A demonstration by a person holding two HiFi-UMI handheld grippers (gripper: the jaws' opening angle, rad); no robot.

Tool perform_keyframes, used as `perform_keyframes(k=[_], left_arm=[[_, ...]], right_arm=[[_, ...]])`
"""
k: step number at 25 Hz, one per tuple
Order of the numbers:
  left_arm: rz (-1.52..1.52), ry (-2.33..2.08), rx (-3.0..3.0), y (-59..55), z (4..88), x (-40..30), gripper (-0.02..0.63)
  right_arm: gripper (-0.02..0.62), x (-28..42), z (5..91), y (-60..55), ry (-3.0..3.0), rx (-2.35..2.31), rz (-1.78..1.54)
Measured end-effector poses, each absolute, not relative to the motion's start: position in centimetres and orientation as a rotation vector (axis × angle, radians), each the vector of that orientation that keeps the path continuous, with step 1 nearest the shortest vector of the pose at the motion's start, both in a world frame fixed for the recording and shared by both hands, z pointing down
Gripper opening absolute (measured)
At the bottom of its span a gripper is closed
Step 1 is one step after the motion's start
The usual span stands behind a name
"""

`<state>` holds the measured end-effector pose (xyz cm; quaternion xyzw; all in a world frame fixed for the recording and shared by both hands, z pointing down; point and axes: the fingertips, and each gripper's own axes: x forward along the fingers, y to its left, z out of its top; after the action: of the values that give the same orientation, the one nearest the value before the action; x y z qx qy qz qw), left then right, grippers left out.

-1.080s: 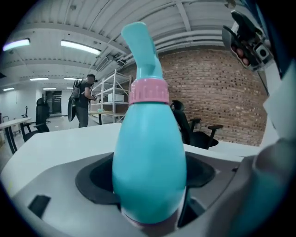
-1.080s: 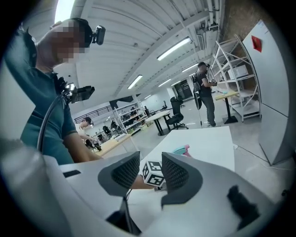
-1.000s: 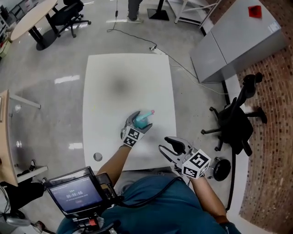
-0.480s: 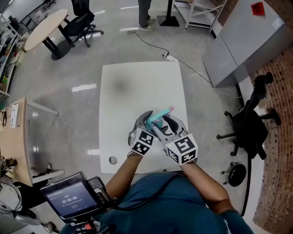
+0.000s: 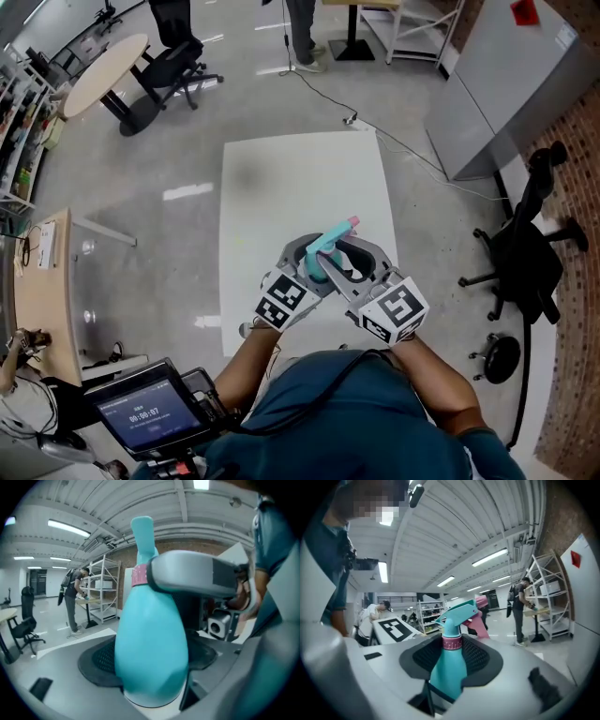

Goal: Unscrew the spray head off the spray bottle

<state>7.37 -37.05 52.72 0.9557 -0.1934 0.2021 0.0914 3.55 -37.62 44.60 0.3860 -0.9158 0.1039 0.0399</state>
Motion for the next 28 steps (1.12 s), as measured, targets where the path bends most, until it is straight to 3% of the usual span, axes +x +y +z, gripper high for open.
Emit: perform_keyframes(k=[5,8,10,16,20,24,28], left_arm=[[0.372,0.012,2.809,-30.3,47.9,7.5,0.396],[0.26,0.388,2.755,-25.8,44.1,7.4,0.396],[0.324,0.366,2.731,-25.9,44.1,7.5,0.396],[0.569,-0.434,2.8,-34.4,48.5,5.9,0.396],[0.69,-0.819,2.874,-37.2,48.6,5.6,0.396],[0.812,-0.799,2.967,-37.1,48.4,7.3,0.396],[0.576,-0.37,2.939,-33.2,47.4,8.2,0.396]], right_arm=[[0.132,2.3,40.7,-32.8,-3.125,0.539,0.358],[0.119,3.3,38.1,-30.3,-3.262,-0.107,0.781],[0.118,3.6,37.5,-30.5,-3.262,-0.257,0.906],[0.147,2.9,40.1,-35.1,-2.949,0.796,0.324],[0.152,1.6,40.0,-35.7,-2.713,1.105,0.056],[0.162,1.9,39.3,-37.1,-2.618,1.305,-0.033],[0.13,0.0,37.8,-35.4,-2.841,0.999,0.033]])
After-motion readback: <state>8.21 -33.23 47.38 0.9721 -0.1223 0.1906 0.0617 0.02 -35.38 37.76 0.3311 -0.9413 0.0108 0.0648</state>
